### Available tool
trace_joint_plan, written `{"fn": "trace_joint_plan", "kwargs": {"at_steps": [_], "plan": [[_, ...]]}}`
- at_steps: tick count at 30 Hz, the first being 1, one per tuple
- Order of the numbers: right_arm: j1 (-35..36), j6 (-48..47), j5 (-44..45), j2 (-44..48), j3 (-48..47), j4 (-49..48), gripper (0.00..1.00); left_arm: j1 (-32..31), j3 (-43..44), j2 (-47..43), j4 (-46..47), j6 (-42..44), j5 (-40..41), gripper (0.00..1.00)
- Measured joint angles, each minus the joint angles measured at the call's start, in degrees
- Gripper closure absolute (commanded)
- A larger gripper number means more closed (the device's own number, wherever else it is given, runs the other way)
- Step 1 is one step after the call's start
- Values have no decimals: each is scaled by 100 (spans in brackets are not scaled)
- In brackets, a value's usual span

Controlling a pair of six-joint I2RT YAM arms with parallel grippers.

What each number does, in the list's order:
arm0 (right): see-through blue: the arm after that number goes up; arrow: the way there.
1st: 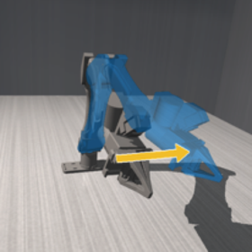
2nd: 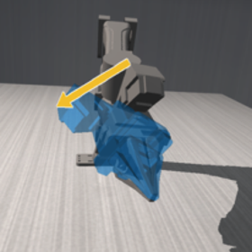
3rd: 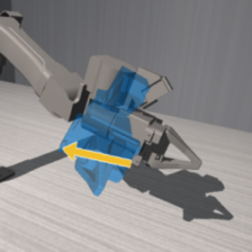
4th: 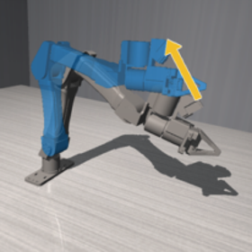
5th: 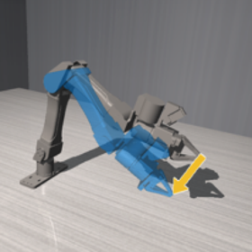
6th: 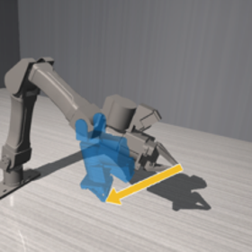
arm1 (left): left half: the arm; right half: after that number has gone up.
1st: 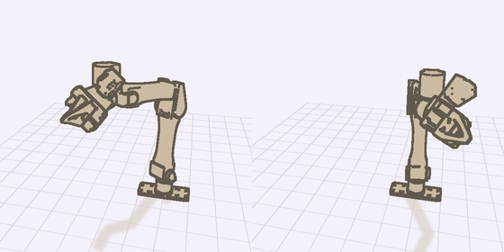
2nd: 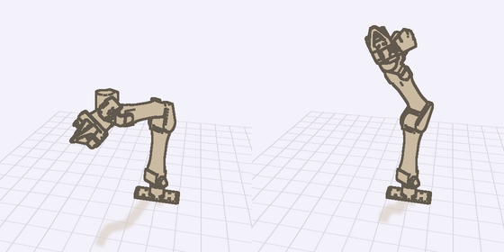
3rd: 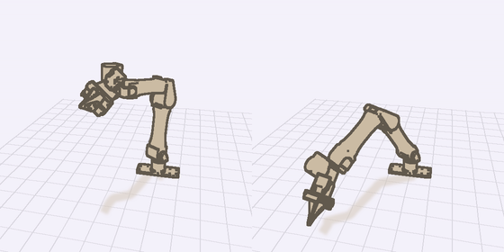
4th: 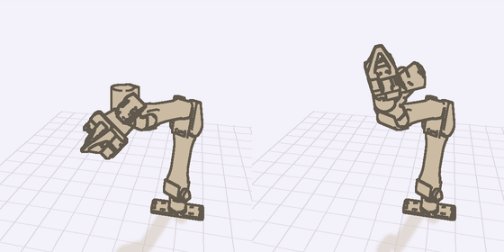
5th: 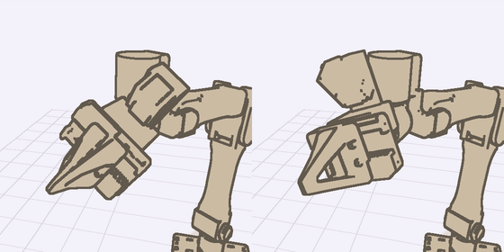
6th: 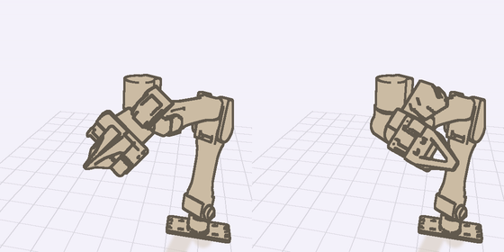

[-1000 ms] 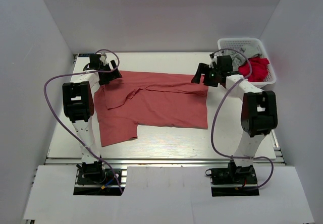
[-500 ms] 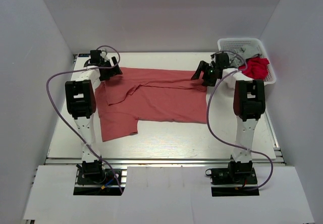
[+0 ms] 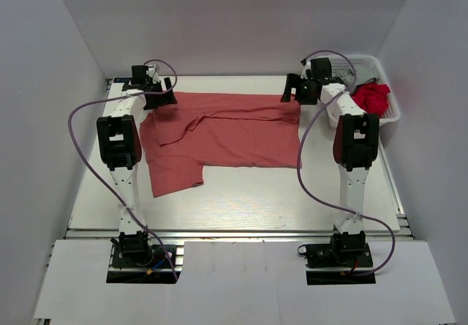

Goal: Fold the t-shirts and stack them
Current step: Fold the flattened tshirt in 1/3 of the way, then grap the side of the flattened tshirt closest away from the robot with both arms

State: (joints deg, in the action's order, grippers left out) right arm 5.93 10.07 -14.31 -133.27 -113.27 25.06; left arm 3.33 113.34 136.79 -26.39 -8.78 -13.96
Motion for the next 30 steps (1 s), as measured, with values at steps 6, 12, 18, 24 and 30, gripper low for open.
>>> {"fn": "trace_joint_plan", "kwargs": {"at_steps": [6, 12, 18, 24, 30], "plan": [[498, -173, 280, 1508, 1095, -232, 10, -9, -597, -1147, -247, 39, 540, 0], [699, 472, 492, 3759, 3698, -1147, 10, -11, -3053, -3738, -164, -785, 881, 0], [684, 1250, 1064, 4837, 5578, -1338, 10, -50, -5582, -5519, -586, -1982, 1259, 0], [684, 1589, 1650, 5351, 5925, -1211, 10, -55, -7528, -7060, -1250, -2774, 1572, 0], [682, 1720, 1919, 5814, 6306, -1316, 10, -55, -8113, -7639, -1458, -3130, 1711, 13]]}}
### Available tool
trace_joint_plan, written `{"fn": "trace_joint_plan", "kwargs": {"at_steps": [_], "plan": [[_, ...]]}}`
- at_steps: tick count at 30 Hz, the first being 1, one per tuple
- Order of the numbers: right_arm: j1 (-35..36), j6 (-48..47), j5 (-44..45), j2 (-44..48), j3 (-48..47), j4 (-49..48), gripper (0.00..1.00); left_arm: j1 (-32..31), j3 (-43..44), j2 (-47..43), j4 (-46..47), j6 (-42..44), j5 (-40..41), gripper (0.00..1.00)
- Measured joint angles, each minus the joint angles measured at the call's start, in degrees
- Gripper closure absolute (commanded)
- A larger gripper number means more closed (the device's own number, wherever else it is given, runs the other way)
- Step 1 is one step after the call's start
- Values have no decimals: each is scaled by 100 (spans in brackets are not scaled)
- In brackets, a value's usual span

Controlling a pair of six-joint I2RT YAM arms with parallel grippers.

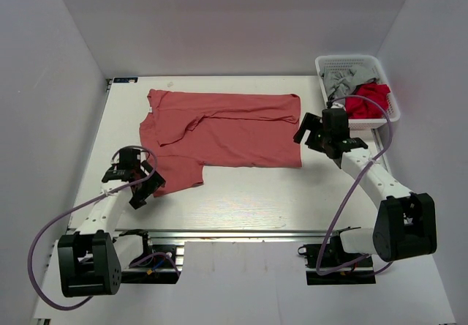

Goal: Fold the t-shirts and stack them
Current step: Grap the side of the flattened tshirt closest away from the robot with both arms

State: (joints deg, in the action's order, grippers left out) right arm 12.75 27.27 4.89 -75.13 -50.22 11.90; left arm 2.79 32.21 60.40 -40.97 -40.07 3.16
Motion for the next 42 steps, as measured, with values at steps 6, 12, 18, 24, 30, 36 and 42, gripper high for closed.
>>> {"fn": "trace_joint_plan", "kwargs": {"at_steps": [6, 12, 18, 24, 30, 36, 42], "plan": [[0, 44, 74, 15, 238, 57, 10, 0, -116, 278, 350, -98, 131, 51], [-2, 66, 205, 59, 343, 157, 10, 0, -105, 802, 623, 44, 151, 66], [-4, 68, 328, 66, 420, 227, 10, 0, -140, 831, 826, 131, 142, 88], [-4, 50, 372, 66, 433, 439, 10, 0, -203, 763, 955, 149, 63, 100], [-2, 94, 52, 72, 743, 564, 10, 0, -223, 610, 960, 223, -11, 100], [0, 186, -422, -426, 850, 424, 11, 0, -221, 439, 968, 260, -83, 100], [0, 275, -796, -938, 826, 55, 22, 0, -221, 446, 962, 262, -125, 100]]}}
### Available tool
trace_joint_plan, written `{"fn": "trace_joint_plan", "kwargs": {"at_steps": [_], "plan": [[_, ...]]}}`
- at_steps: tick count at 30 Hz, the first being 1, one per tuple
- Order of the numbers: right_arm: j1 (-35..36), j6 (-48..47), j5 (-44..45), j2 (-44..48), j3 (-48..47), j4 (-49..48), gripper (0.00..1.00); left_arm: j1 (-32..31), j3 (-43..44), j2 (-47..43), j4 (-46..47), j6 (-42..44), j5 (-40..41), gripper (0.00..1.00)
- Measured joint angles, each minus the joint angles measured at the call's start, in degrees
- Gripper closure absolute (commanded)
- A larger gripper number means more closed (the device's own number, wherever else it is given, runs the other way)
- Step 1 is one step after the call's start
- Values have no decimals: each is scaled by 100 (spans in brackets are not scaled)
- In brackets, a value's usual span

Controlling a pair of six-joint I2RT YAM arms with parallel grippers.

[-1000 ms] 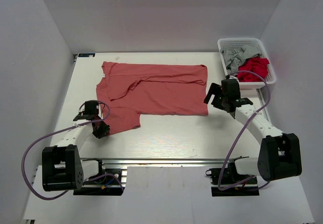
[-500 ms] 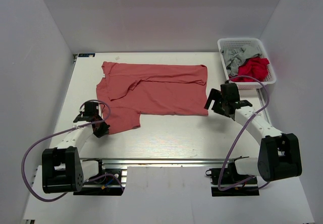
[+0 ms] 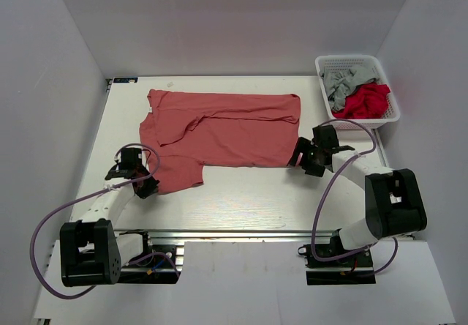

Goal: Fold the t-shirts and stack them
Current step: Grap the side of the flattened tshirt closest away from the robot with both arms

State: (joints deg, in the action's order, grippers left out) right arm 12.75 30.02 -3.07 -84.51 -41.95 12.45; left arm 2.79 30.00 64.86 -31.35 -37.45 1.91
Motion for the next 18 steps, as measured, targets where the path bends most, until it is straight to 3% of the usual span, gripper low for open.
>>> {"fn": "trace_joint_plan", "kwargs": {"at_steps": [4, 7, 8, 9, 13, 16, 18], "plan": [[0, 48, -101, -118, 0, -258, 37, 0, 13, 7, -15, 2, -103, 100], [0, 92, -149, -223, 7, -391, 57, 0, 66, 11, -33, 4, -177, 100], [0, 96, -153, -249, 9, -411, 71, 0, 90, 7, -35, 13, -203, 100], [0, 109, -146, -286, 11, -435, 78, 0, 122, 4, -35, 20, -236, 100], [2, 146, -144, -374, 13, -481, 86, 0, 267, -35, -31, 59, -391, 100], [0, 138, -107, -374, 11, -487, 83, 0, 461, -37, 2, 103, -553, 100], [2, 131, -85, -374, 2, -485, 99, 0, 597, -37, 44, 125, -634, 100]]}}
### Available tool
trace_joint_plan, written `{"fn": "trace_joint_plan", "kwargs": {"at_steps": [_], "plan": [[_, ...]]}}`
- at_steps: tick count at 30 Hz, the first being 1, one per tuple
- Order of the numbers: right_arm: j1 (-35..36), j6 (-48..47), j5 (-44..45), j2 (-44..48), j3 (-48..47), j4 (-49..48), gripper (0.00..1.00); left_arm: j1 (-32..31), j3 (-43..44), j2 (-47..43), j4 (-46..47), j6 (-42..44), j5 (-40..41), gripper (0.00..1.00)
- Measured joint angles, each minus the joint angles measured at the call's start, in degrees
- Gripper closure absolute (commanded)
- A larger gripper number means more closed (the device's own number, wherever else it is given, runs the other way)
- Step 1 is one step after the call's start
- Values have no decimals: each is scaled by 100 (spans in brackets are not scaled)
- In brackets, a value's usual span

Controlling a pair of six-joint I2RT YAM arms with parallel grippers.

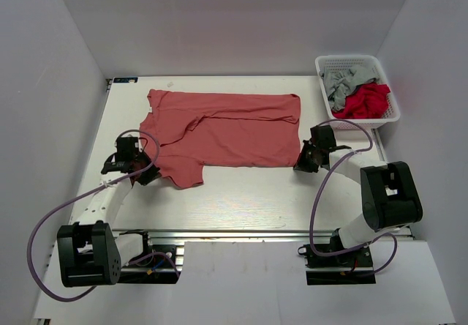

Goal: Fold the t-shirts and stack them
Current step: Grap the side of the flattened tshirt closest away from the robot with both arms

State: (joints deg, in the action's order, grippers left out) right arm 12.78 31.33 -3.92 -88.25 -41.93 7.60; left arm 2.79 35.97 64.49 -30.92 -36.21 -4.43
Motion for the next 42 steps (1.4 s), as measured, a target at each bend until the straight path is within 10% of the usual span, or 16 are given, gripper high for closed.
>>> {"fn": "trace_joint_plan", "kwargs": {"at_steps": [27, 31, 42], "plan": [[0, -562, 157, 302, -717, 107, 100, 52, 1692, 940, 605, -24, -634, 100], [-2, -588, 363, 192, -879, 439, 67, 52, 1784, 1117, 693, -24, -704, 100], [-7, -439, 457, -254, -732, 789, 52, 48, 1784, 1117, 702, 2, -748, 100]]}}
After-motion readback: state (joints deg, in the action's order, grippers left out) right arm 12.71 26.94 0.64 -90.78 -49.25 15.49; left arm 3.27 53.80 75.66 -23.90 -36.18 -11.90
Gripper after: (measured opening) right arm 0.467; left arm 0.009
